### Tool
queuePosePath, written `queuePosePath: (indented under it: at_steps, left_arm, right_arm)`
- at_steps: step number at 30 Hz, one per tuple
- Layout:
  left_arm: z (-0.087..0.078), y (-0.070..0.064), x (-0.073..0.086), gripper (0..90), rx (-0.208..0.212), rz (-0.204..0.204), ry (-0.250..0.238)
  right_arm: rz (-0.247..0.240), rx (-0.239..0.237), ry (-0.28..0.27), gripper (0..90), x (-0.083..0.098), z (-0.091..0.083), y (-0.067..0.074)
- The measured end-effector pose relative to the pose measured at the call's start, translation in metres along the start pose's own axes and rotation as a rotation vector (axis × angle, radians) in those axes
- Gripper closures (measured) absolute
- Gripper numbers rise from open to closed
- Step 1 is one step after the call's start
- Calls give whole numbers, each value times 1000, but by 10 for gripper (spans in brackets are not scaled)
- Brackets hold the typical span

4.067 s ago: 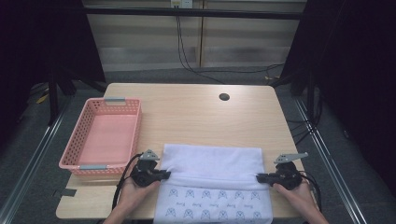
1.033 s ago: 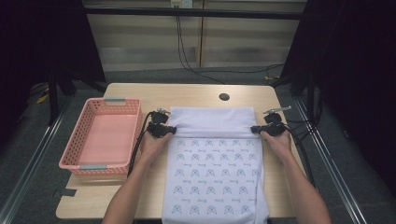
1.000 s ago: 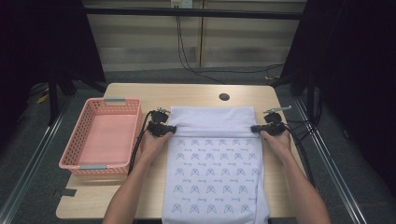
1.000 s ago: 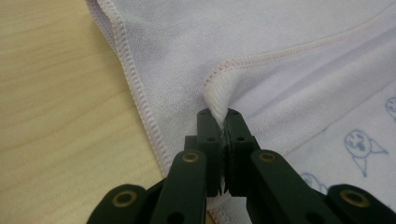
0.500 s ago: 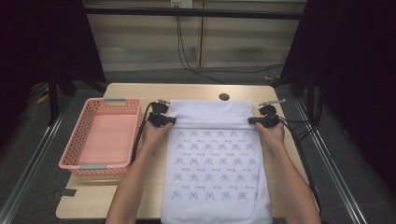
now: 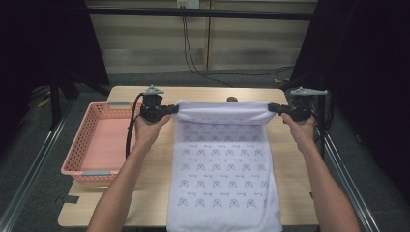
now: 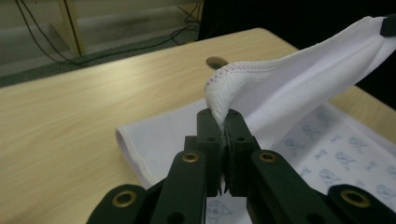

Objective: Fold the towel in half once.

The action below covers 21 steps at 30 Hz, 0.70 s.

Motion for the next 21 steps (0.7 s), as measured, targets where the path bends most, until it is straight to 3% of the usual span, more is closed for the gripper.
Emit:
queuePosePath:
  at_steps: [6,12,17,20,21]
  left_arm:
    - [-38,-22,-20,873,51,45,-77]
    - [-67,-43,-26,873,98,75,-107]
    - [-93,-60,-20,872,131,93,-136]
    - [-104,-72,-3,872,143,123,-125]
    - [-107,-76,7,873,161,113,-132]
  right_arm:
    - [-32,-48,-62,867,-21,-46,17]
    - [-44,-81,-92,867,-27,-82,30]
    - [-59,-126,-137,868,-23,-118,50]
    - [-88,-142,-140,868,-14,-133,61]
    - [-102,-146,-128,868,-10,-135,63]
Point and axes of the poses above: each handheld gripper's, and its own axes: z roughly forward along the jaws, x roughly out of its underside, y roughly to its left, the point moved 3 cm from there along z, roughly forward along the jaws, and after that the axes turned 2 degrees about x, right-handed, at the moved point
